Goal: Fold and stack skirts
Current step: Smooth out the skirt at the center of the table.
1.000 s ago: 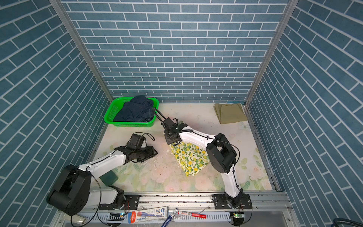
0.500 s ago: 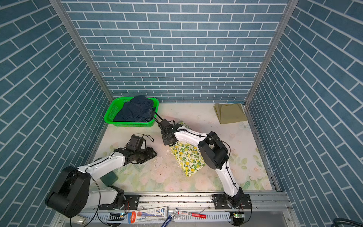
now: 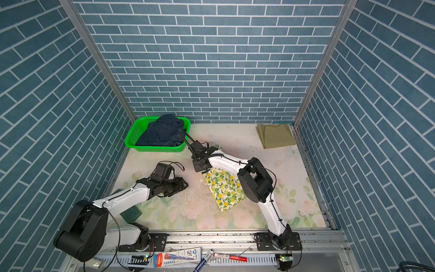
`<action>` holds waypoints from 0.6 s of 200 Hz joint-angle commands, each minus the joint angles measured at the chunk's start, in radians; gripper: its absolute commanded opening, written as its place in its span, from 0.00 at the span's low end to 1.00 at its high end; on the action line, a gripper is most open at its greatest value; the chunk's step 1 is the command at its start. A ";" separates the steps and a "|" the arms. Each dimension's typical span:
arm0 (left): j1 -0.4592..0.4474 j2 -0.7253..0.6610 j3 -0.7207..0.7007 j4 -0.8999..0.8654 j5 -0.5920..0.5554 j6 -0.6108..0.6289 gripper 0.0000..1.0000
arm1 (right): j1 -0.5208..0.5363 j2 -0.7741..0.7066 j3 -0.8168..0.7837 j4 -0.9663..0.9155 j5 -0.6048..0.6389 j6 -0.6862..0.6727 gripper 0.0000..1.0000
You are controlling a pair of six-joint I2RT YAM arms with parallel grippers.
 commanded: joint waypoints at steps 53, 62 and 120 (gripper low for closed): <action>0.006 0.009 -0.008 0.012 0.005 -0.007 0.61 | 0.001 -0.065 -0.089 0.016 0.007 0.017 0.41; 0.007 0.009 -0.005 0.008 0.006 -0.007 0.61 | -0.008 -0.103 -0.128 0.030 0.014 0.021 0.51; -0.008 0.008 0.014 -0.009 -0.021 0.016 0.62 | -0.098 -0.391 -0.427 0.118 0.016 0.076 0.61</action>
